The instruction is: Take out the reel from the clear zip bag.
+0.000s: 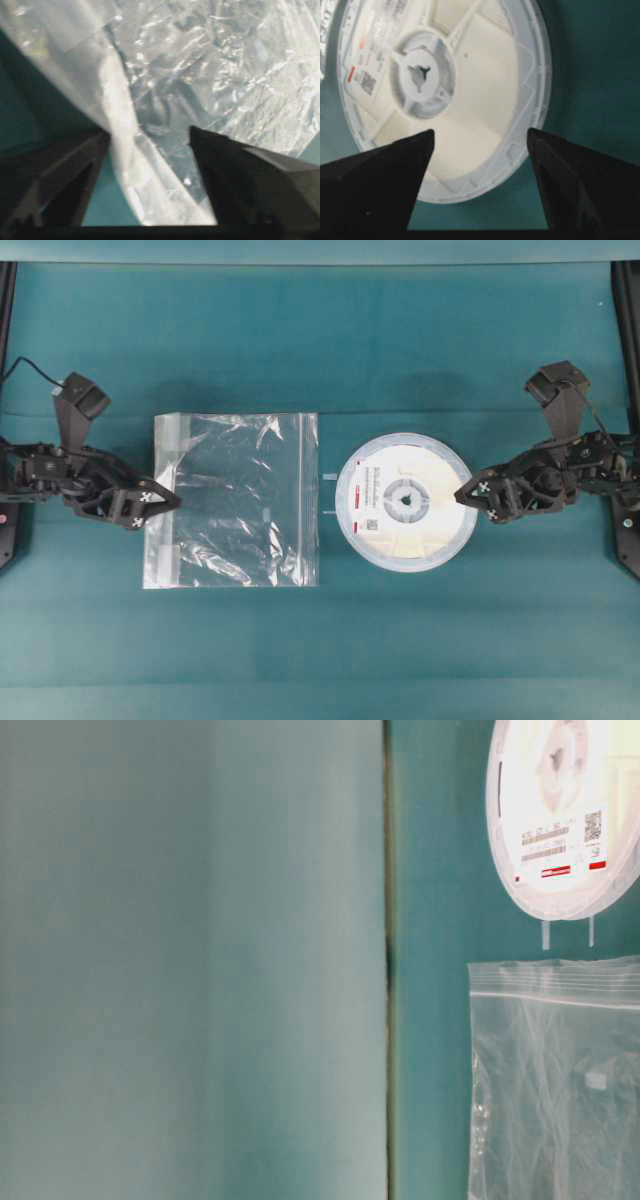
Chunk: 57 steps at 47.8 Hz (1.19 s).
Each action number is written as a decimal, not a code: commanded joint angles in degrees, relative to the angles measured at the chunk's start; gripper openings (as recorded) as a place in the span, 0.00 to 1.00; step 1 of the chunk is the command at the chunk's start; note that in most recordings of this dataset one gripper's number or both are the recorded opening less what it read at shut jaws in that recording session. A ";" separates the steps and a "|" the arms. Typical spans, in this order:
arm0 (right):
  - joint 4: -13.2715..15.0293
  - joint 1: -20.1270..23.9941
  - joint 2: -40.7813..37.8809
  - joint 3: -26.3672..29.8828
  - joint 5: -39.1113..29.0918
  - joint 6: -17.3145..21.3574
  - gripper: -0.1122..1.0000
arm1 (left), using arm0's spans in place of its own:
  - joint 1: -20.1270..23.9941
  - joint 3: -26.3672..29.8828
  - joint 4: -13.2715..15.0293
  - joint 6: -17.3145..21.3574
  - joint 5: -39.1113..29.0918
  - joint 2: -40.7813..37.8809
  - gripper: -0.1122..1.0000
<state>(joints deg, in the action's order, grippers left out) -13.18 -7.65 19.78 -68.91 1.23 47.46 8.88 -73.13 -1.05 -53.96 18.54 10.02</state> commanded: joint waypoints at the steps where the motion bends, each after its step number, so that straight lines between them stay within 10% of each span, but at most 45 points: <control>1: 0.62 -0.09 0.26 1.05 0.35 -0.09 0.88 | 0.35 0.79 0.18 0.18 -4.13 -0.62 0.92; 28: 4.22 -0.09 0.70 7.38 -1.23 -8.09 0.88 | 0.26 2.20 -0.18 1.76 -19.60 15.91 0.92; 43: 7.29 0.00 2.90 8.53 -1.05 -8.61 0.88 | -0.18 5.63 -0.18 14.59 -29.44 32.52 0.92; 57: 19.42 1.58 8.61 8.61 -1.49 -9.14 0.88 | -3.08 5.89 -0.18 25.93 -29.53 38.67 0.92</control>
<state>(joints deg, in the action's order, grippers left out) 2.81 -7.03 26.46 -61.17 -0.44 39.11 7.12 -68.55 -1.05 -29.09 -11.25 48.52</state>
